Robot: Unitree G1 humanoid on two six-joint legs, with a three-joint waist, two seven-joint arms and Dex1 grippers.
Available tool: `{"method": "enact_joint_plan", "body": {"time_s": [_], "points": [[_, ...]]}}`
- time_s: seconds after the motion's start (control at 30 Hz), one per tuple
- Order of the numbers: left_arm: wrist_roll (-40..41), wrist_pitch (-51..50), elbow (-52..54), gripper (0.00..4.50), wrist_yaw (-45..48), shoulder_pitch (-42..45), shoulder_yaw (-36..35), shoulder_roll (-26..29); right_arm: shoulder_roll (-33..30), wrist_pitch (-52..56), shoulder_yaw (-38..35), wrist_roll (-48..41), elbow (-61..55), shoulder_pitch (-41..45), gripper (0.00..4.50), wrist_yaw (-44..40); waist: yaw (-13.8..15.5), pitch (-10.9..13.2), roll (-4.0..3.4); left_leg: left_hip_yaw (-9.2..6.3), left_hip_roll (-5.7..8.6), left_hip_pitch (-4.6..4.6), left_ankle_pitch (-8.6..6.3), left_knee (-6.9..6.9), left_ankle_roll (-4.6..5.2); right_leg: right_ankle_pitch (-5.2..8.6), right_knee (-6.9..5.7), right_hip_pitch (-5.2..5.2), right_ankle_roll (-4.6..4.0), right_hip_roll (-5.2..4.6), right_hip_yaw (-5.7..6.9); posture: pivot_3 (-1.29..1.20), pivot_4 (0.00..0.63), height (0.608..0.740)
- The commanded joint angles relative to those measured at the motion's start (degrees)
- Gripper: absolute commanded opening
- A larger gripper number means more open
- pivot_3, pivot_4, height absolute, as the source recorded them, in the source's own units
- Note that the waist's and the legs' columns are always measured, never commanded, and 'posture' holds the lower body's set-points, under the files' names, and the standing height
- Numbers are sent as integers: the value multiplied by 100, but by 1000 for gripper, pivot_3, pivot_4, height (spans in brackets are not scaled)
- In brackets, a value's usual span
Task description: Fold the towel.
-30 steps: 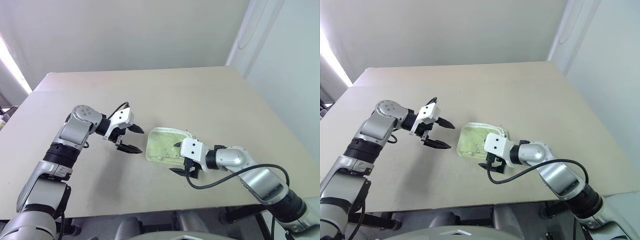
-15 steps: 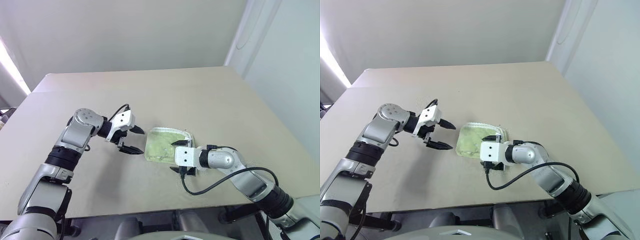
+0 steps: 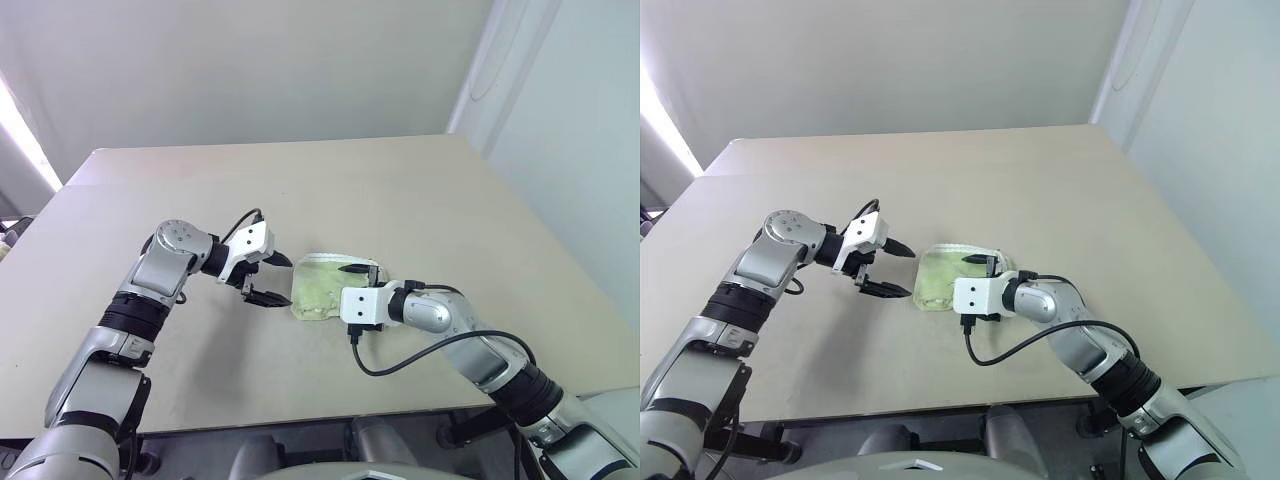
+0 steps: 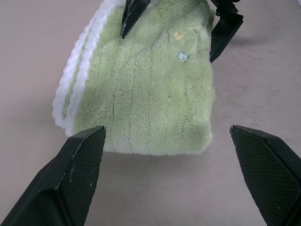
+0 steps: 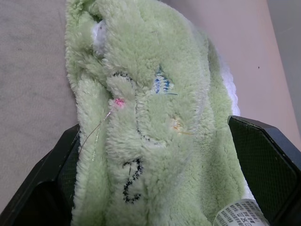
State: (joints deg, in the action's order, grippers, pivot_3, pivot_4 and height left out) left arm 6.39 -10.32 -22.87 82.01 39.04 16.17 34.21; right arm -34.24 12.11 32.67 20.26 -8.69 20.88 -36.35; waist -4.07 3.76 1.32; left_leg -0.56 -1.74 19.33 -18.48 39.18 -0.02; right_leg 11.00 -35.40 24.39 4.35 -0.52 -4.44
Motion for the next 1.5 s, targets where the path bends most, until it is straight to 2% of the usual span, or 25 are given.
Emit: {"method": "enact_joint_plan", "body": {"time_s": [0.03,0.27,0.37,0.73,1.03,1.2,1.43,1.5], "points": [[19,56,25,4456,-17,182,-104,21,-18,107,-219,167,27,-50,4500,-52,1,0,0,0,0,0,0,0,0,0,0,0,0,0,0,0,0,712],[9,-56,113,4456,-36,249,-103,31,147,-46,-146,30,-243,-312,4500,-309,8,0,0,-1,1,6,0,-4,0,0,4,2,0,-1,0,0,0,712],[12,-112,174,4500,-40,265,-98,29,249,-19,-139,221,-135,-292,3922,-195,-7,1,1,0,1,7,0,-8,1,0,6,6,-1,0,0,0,0,712],[119,-493,427,4500,41,260,-108,102,420,-83,-465,459,168,-161,46,167,0,1,0,-1,1,7,0,-7,0,0,4,7,0,0,0,0,0,712],[519,-1081,712,4500,320,267,-298,311,405,116,-1049,142,-279,-111,15,22,3,4,-1,-2,1,10,0,-8,0,0,6,9,-1,0,0,0,0,712],[743,-1276,639,4500,48,418,-605,250,-88,208,-1809,17,-285,-100,15,8,16,6,-2,-2,4,16,0,-8,0,0,10,11,0,-4,0,0,0,712],[1046,-1336,832,4500,-157,240,-834,98,-600,-16,-2745,-290,617,-75,15,289,6,8,-2,0,5,14,-1,-17,1,1,16,11,0,-3,-2,0,0,712],[1201,-1340,878,4500,-352,195,-996,-55,-739,-227,-2844,-171,1265,11,15,574,2,8,-2,0,5,12,-1,-17,1,1,16,10,0,-3,-3,0,0,712]]}}
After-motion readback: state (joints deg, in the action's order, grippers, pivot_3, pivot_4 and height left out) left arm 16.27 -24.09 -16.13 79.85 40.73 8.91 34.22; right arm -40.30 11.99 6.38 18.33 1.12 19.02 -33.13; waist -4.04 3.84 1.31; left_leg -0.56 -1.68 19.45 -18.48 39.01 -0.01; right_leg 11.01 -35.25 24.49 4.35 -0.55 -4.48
